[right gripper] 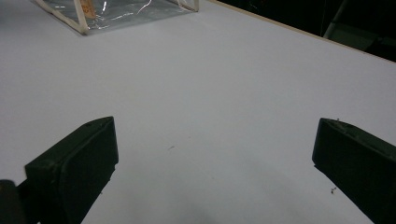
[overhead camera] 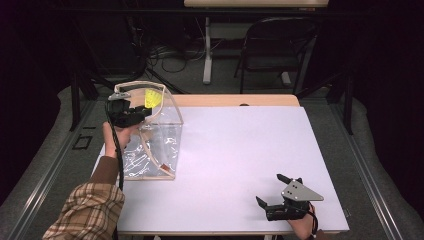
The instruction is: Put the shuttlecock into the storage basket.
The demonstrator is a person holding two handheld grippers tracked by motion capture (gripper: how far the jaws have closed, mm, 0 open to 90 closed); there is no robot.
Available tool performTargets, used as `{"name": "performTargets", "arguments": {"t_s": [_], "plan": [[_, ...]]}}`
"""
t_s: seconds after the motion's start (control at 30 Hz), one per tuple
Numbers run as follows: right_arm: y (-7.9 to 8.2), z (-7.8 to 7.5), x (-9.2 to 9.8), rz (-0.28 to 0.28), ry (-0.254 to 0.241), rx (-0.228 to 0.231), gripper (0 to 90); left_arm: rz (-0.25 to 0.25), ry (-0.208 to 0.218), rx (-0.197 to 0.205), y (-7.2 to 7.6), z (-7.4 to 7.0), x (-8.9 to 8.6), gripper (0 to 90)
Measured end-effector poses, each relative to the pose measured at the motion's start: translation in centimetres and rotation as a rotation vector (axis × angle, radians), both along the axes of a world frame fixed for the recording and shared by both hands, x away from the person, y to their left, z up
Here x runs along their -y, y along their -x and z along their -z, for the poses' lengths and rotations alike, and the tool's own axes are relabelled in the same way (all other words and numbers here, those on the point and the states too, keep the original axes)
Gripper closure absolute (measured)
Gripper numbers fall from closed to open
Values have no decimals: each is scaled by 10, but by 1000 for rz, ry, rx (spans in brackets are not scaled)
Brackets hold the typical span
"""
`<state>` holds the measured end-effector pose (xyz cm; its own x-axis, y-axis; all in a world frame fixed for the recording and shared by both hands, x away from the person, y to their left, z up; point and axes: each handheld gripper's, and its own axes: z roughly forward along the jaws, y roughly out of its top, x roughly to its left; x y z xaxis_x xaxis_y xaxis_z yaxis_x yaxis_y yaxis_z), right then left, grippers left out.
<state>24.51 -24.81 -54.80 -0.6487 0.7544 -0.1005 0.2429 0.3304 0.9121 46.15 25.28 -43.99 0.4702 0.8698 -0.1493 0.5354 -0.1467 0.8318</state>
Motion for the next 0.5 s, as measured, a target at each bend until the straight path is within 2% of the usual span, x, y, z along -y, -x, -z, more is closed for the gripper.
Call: {"name": "performTargets", "arguments": {"t_s": [0.5], "plan": [[0, 0, 0, -2, 2, -1, 0, 26, -1, -35, -4, 0, 0, 649]]}}
